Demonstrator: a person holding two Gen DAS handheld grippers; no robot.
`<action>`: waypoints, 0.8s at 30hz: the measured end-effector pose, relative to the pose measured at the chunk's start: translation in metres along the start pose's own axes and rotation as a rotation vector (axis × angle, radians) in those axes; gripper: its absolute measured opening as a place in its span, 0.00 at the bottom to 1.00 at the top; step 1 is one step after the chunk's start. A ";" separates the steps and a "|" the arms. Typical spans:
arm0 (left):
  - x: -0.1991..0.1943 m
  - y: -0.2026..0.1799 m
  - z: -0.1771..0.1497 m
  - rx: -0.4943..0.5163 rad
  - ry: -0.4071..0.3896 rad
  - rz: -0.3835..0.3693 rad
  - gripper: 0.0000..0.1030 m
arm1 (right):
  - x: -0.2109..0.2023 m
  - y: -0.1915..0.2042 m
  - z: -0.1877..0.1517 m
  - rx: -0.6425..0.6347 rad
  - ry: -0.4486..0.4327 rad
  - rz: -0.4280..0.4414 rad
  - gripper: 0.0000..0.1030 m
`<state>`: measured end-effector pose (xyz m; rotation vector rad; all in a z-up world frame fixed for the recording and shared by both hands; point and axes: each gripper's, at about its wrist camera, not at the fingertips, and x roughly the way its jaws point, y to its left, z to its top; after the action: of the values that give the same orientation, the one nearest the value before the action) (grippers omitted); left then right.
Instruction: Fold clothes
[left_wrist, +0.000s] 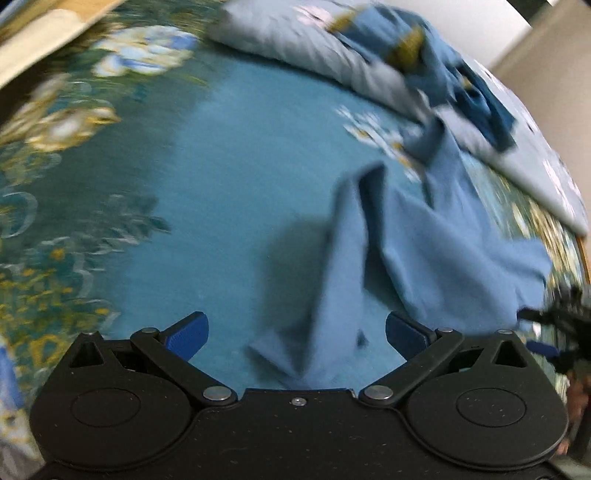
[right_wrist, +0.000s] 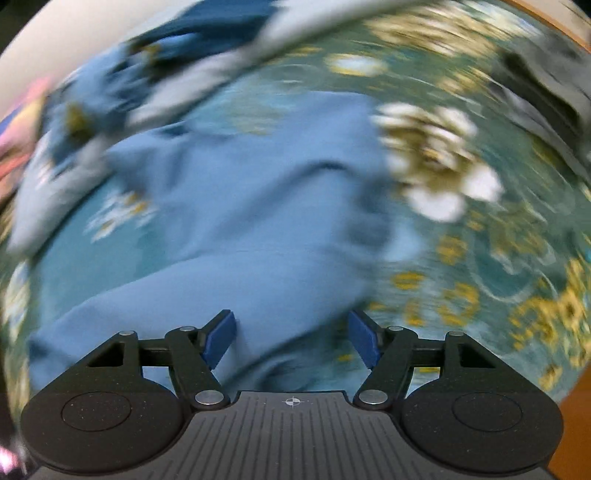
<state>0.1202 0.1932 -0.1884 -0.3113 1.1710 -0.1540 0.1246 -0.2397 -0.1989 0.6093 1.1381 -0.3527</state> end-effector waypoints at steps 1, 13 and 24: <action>0.006 -0.004 0.000 0.022 0.013 0.005 0.98 | 0.002 -0.007 -0.001 0.039 -0.001 0.006 0.64; 0.056 -0.032 0.015 0.132 0.125 0.073 0.30 | 0.011 -0.011 0.024 0.089 0.038 0.142 0.12; -0.016 -0.046 0.050 0.298 -0.189 0.182 0.00 | -0.053 -0.010 0.086 -0.132 -0.152 0.037 0.05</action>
<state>0.1620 0.1625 -0.1421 0.0433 0.9671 -0.1342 0.1613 -0.3027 -0.1290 0.4792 0.9949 -0.2844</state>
